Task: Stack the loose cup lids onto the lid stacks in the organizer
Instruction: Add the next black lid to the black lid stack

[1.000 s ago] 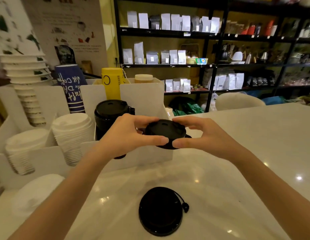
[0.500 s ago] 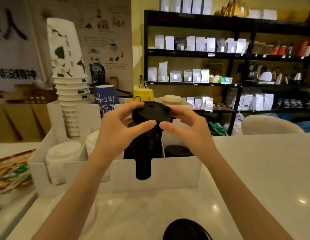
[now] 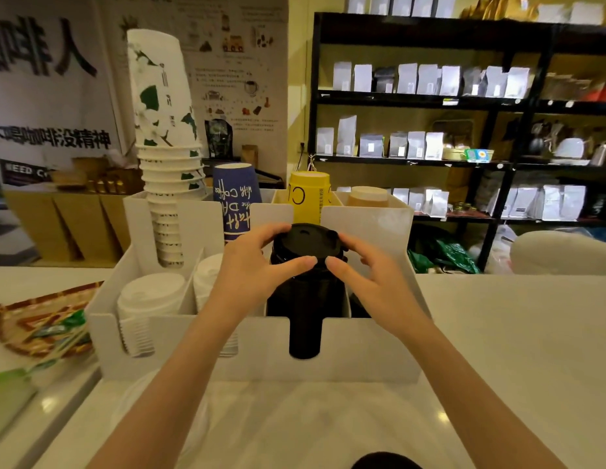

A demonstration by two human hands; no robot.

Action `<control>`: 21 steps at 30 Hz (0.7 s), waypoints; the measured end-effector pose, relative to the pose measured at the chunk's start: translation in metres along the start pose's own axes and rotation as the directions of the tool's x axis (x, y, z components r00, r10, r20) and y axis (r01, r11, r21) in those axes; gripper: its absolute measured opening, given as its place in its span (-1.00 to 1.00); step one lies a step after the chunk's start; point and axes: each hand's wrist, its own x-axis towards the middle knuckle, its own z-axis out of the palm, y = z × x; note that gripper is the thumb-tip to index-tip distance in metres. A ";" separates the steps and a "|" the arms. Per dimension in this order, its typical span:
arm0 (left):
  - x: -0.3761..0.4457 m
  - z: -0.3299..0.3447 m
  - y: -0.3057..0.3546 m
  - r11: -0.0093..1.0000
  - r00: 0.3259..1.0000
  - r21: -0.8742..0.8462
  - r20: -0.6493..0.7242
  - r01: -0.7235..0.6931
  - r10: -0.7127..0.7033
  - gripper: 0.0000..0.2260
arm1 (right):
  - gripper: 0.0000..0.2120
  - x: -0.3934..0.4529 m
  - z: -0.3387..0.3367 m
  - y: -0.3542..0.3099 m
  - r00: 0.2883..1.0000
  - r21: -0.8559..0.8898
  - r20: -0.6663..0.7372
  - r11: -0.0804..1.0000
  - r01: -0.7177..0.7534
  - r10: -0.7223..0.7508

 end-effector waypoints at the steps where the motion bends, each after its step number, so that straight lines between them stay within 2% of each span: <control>1: 0.000 -0.001 -0.002 1.000 1.000 -0.007 0.014 0.005 -0.005 -0.47 | -0.58 0.000 0.001 0.001 1.000 -0.013 0.001 1.000 -0.001 0.001; 12: 0.001 -0.008 -0.009 0.996 0.986 -0.052 0.155 0.077 -0.068 -0.49 | -0.57 -0.002 0.004 0.006 0.997 -0.155 -0.065 0.988 0.024 -0.035; 21: 0.001 -0.006 -0.012 0.998 0.981 0.047 0.191 0.034 -0.042 -0.47 | -0.57 -0.006 0.006 0.008 0.996 -0.183 -0.072 0.983 0.034 -0.047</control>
